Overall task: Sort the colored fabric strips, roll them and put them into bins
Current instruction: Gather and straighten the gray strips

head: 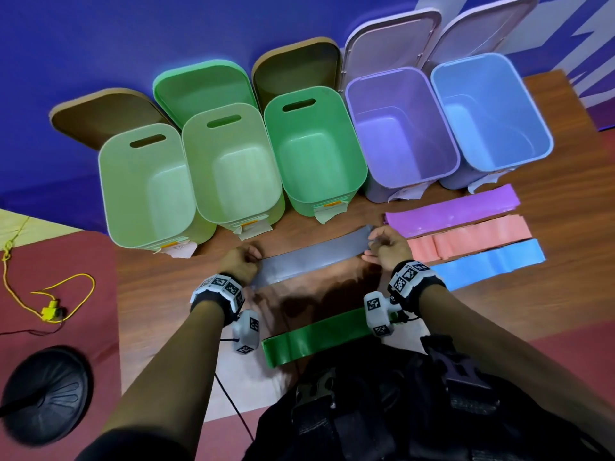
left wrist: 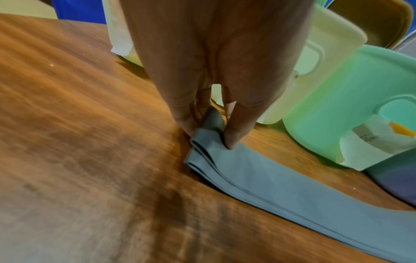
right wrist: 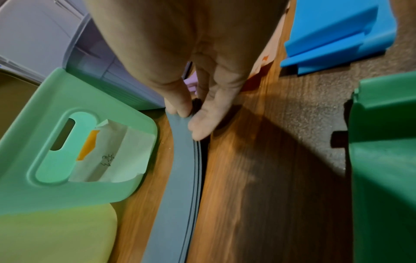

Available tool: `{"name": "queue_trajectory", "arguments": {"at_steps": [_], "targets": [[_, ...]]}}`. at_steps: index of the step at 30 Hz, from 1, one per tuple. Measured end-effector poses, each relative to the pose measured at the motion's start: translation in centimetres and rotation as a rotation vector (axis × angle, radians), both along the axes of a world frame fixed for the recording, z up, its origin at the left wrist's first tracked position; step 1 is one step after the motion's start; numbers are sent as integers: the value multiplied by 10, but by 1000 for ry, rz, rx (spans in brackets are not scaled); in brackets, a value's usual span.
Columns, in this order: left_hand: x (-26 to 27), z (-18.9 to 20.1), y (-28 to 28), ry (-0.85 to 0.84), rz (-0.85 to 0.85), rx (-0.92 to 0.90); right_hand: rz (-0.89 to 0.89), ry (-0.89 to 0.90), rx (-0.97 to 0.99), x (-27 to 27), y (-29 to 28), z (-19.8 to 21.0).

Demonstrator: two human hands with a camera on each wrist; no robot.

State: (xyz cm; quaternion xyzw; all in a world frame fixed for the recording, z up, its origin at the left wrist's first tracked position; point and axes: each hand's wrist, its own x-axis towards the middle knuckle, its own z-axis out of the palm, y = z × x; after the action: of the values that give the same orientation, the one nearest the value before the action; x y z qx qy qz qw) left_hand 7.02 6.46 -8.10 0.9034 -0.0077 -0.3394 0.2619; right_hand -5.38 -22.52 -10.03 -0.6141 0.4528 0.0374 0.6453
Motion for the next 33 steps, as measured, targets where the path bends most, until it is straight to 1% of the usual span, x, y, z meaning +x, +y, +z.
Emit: {"name": "queue_trajectory", "arguments": {"at_steps": [4, 9, 12, 16, 18, 22, 27, 33], "targets": [[0, -3, -2, 13, -15, 36, -14, 34, -23, 0, -1, -11], [-1, -6, -2, 7, -8, 64, 14, 92, -53, -5, -1, -26], [1, -5, 0, -28, -60, 115, 37, 126, -101, -7, -1, -29], [1, -1, 0, -21, -114, 121, 5, 139, -92, -6, -4, -20], [-2, -1, 0, -63, -136, 119, 12, 146, -94, -7, -5, -15], [-9, -1, 6, -94, -171, 108, 72, 123, 5, -12, -1, -3], [-19, -2, 15, -145, -133, 108, 55, 70, -44, -23, -1, 8], [-36, -3, 23, -139, -64, 149, 79, 101, -35, -37, 5, 15]]}}
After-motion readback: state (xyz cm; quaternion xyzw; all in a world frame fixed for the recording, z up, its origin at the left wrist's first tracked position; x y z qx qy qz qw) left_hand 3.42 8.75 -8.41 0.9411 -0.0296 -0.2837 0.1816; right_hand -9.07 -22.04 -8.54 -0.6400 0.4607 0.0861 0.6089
